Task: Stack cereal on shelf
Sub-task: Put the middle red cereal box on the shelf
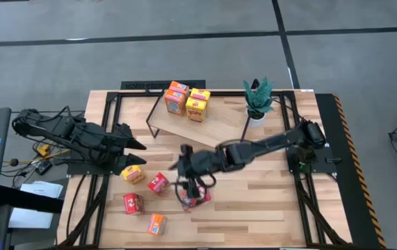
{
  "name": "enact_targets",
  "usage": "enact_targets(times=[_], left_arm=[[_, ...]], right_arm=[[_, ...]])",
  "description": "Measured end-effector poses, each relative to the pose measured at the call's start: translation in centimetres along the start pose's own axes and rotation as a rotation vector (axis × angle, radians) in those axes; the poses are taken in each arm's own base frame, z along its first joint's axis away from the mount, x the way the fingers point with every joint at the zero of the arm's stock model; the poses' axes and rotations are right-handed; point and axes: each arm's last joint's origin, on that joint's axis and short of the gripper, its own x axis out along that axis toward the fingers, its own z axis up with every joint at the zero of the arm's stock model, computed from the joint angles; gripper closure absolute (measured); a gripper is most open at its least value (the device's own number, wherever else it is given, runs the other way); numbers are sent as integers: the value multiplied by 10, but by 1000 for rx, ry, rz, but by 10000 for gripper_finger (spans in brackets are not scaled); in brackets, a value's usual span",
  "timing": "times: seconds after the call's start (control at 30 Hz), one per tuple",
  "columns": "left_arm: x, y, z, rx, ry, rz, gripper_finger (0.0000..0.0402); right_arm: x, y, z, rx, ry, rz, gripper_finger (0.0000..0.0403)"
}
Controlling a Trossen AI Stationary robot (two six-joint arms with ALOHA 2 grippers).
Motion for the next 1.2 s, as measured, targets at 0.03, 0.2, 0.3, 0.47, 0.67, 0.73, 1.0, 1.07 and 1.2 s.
enact_targets(times=[0.03,0.2,0.3,0.47,0.67,0.73,1.0,1.07,1.2], left_arm=[[-2,1,-1,-5,6,1,101],[-13,7,-5,-51,11,24,101],[-18,9,-5,-64,6,32,101],[-20,10,-5,-68,0,28,101],[-20,10,-6,-75,10,36,101],[-20,10,-6,-76,10,36,101],[-20,11,-7,-74,10,49,101],[-20,11,-7,-73,12,52,101],[-20,12,-8,-70,21,60,101]], right_arm=[[0,-6,1,-14,-5,-2,108],[1,-28,5,-61,-41,18,68],[12,-32,2,-94,-75,37,67],[29,-32,4,-149,-77,79,76],[38,-36,12,-197,-37,121,67],[50,-37,9,-217,-24,124,59],[82,-36,1,-259,44,138,34],[88,-35,-6,-255,99,165,35],[99,-37,-14,-244,160,207,42]])
